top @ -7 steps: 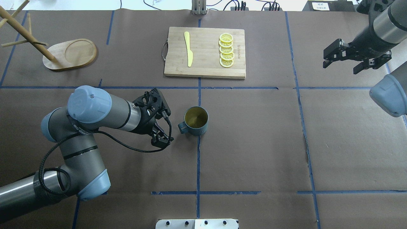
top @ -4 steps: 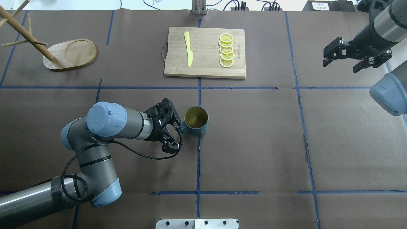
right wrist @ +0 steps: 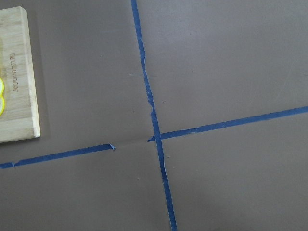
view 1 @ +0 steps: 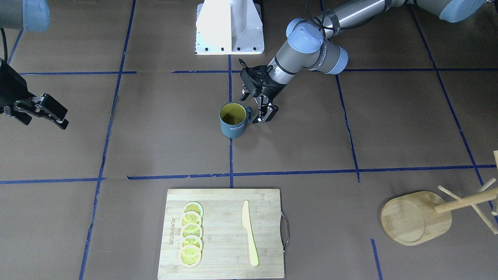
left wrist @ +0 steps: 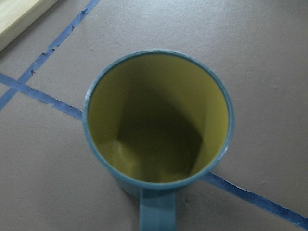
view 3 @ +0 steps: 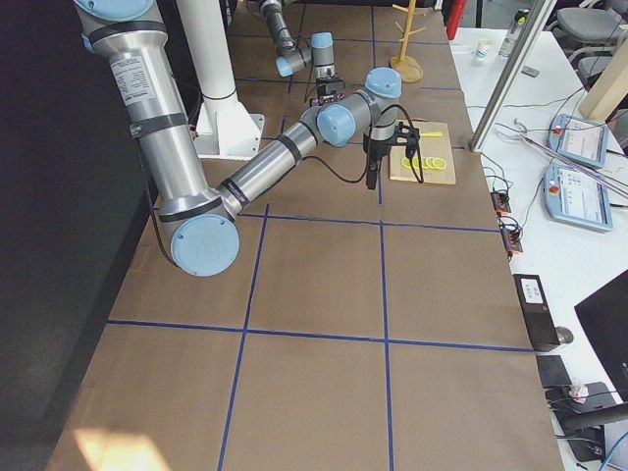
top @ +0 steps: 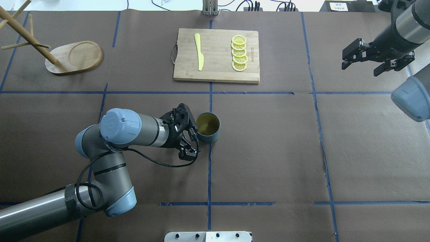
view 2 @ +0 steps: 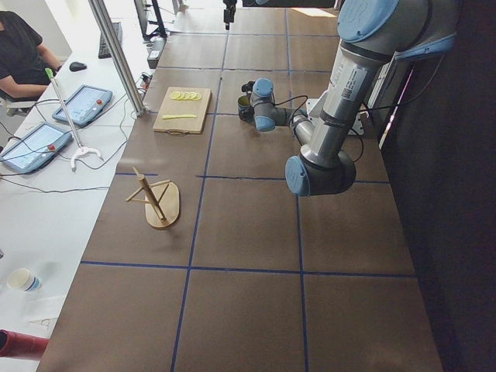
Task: Hang cup on storage rack
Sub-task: 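Move the left gripper down onto the blue mug's rim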
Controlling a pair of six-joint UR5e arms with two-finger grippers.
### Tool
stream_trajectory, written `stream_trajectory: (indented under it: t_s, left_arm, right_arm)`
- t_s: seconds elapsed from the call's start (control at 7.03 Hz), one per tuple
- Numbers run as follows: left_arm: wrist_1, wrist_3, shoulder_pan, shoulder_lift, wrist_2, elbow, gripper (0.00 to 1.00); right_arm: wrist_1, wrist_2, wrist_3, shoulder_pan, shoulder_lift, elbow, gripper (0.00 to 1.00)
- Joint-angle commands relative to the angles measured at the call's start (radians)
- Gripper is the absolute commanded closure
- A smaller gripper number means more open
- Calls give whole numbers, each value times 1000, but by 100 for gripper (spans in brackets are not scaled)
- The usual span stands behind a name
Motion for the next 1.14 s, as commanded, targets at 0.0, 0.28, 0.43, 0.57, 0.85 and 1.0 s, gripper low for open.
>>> stream_trajectory:
  t_s: [0.0, 0.28, 0.43, 0.57, 0.85, 1.0]
  left_arm:
    - [-24, 0, -3, -1, 0, 5, 12]
    - [-27, -3, -8, 1, -1, 3, 33]
    - [-30, -6, -17, 5, -1, -7, 41]
    - [-30, -7, -19, 7, -3, -9, 48]
    - [-30, -7, -25, 9, -4, -11, 52]
    - [-30, -7, -25, 10, -8, -11, 52]
  right_arm:
    - [1, -1, 2, -1, 2, -1, 0]
    - [1, -1, 5, -2, 2, -1, 0]
    - [1, -3, 6, -4, 3, -1, 0]
    - [1, -1, 8, -4, 3, 3, 0]
    - [1, -1, 9, -4, 3, 0, 0]
    - [1, -1, 9, -4, 3, 0, 0]
